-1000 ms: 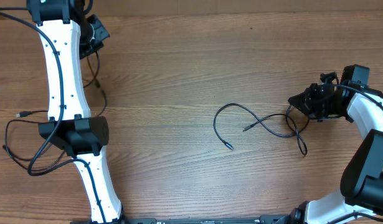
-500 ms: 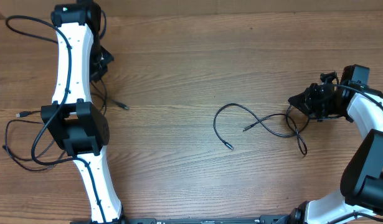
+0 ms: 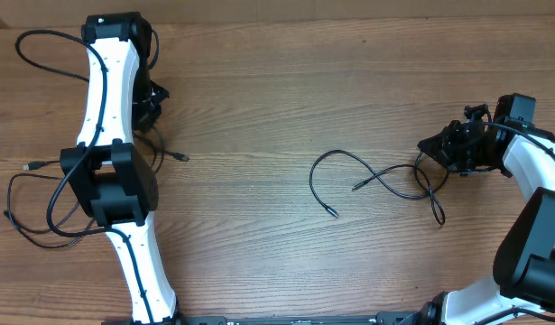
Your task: Untangle cables
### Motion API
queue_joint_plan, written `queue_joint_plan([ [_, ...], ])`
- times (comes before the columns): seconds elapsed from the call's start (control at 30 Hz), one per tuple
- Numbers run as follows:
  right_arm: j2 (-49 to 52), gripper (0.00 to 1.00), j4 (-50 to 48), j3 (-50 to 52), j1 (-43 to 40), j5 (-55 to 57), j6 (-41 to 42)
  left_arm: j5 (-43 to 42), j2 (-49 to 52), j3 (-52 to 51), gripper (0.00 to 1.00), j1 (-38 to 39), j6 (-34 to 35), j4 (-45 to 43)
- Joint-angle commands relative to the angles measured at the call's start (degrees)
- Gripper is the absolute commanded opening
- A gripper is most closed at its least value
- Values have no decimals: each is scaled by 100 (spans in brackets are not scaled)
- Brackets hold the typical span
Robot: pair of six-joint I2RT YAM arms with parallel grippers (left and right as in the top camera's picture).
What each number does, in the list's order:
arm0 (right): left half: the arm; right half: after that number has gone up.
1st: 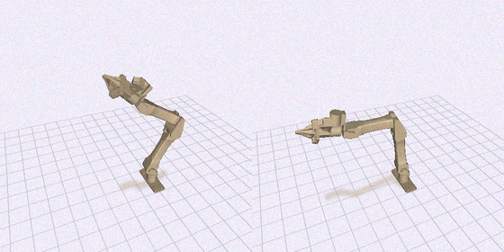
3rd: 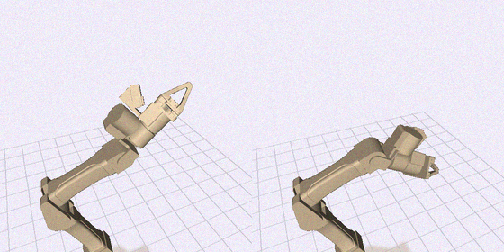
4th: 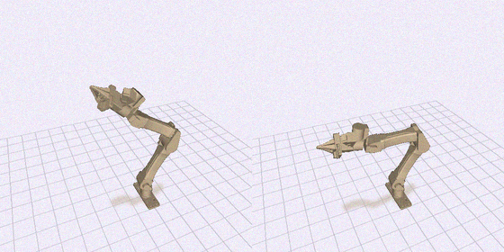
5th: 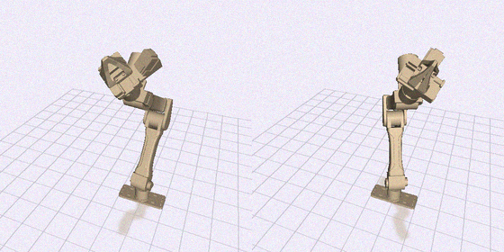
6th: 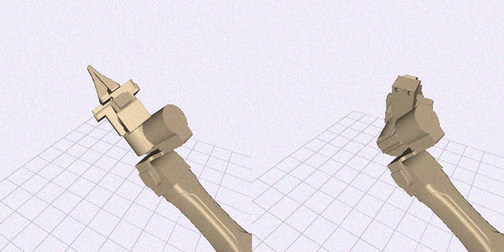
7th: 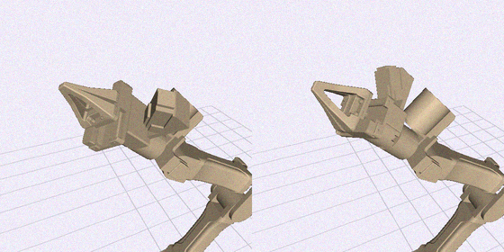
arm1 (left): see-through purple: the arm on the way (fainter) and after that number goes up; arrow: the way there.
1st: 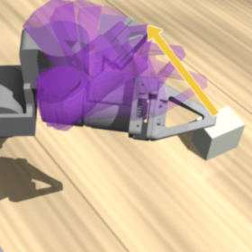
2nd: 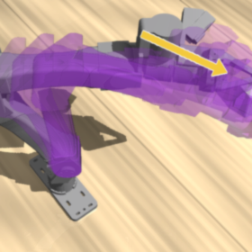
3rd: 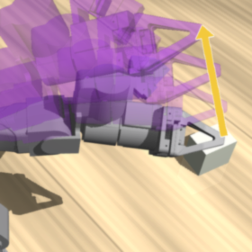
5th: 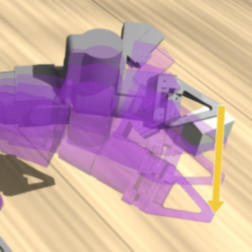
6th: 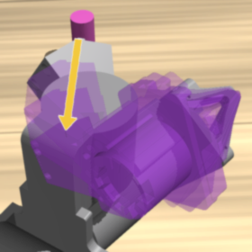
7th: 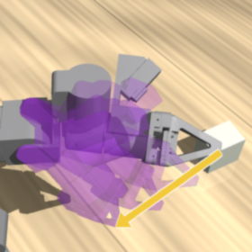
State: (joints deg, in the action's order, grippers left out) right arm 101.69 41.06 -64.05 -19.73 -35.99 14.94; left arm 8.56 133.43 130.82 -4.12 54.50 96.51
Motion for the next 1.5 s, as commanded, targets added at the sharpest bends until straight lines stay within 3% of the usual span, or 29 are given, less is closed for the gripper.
queue_joint_plan([
  [0.0, 39, 7, -44, -4, 15, 9, -48, -616, -35, -46, 5, -4, 1300, 33],
  [0.1, 39, 8, -42, -4, 15, 201, -48, -1178, -35, -46, 12, -4, 2177, 33],
  [0.37, 39, 8, -42, -4, 15, 210, -48, -1128, -35, -57, 9, -4, 4103, 33],
  [0.6, 39, 8, -37, -4, 15, 210, -48, -313, -35, -61, 7, -4, 5401, 33],
  [0.8, 39, 8, -37, -4, 15, 251, -48, 938, -33, -120, 6, -4, 6492, 33],
  [1.07, 39, 8, -35, -4, 15, 254, -48, 1650, 9, -538, 5, -15, 6489, -212],
  [1.23, 39, 8, -24, -4, 15, 293, -50, 1720, 11, -984, 14, -57, 6489, -581],
  [1.4, 39, 8, -22, -4, 15, 293, -50, 1742, 11, -1272, 11, -131, 6489, -951],
  [1.47, 39, 8, -20, -4, 15, 293, -55, 1738, 11, -1416, 5, -199, 6489, -1158],
])
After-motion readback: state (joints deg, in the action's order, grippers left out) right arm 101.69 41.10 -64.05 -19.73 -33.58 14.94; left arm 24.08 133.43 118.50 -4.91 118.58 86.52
